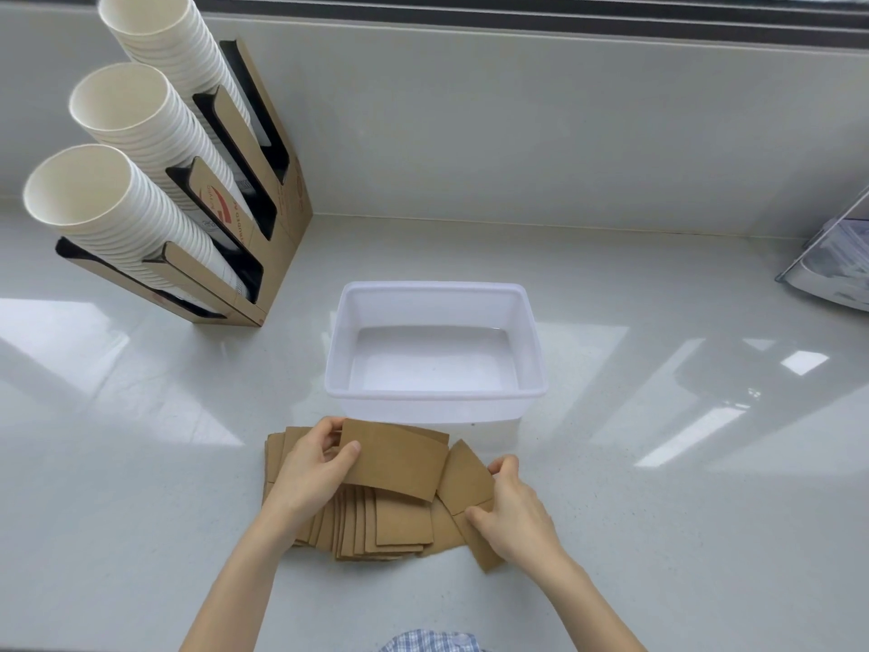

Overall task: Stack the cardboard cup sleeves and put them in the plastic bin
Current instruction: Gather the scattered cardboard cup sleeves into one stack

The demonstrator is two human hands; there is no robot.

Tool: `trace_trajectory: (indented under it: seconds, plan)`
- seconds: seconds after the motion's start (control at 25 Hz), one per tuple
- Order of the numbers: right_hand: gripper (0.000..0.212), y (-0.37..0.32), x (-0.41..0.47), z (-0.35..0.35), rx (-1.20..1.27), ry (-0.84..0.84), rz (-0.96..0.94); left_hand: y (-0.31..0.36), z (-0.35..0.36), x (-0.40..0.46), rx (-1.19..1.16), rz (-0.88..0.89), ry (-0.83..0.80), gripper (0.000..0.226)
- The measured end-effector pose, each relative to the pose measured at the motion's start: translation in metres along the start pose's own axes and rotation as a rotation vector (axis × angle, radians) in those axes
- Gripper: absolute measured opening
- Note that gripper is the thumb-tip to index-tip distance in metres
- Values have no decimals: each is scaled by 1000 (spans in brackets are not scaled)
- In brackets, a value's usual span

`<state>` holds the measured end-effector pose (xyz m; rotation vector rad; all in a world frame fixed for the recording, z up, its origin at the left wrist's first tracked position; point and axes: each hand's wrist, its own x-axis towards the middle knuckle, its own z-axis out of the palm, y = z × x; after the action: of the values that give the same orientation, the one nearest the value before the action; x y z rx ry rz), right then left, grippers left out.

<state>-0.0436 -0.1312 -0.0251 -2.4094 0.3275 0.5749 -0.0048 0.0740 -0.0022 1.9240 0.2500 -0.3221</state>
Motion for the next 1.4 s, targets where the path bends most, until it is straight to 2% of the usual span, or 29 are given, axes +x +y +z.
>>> trace_trajectory:
  seconds: [0.12,0.36,0.48,0.76,0.92,1.12,1.28,1.4]
  plan:
    - [32,8,1,-9,171,29,-18,1,-1,0,-12,-1,15,27]
    - [31,16,1,-38,321,145,-43,4,0,-3,-38,1,21,22]
    - [31,7,-2,-46,373,124,-115,6,3,-4,-16,-1,-7,18]
    - [33,-25,4,-31,191,52,-368,8,13,-10,-30,-10,-98,19]
    - [31,-32,7,-26,182,68,-381,8,18,-11,-64,4,-151,19]
    - [28,-36,7,-21,215,105,-386,10,28,-12,-80,45,-140,16]
    - [31,-37,6,-17,198,105,-379,9,31,-11,-31,52,-111,25]
    - [38,-35,7,-14,109,122,-349,10,30,-13,-27,67,-112,23]
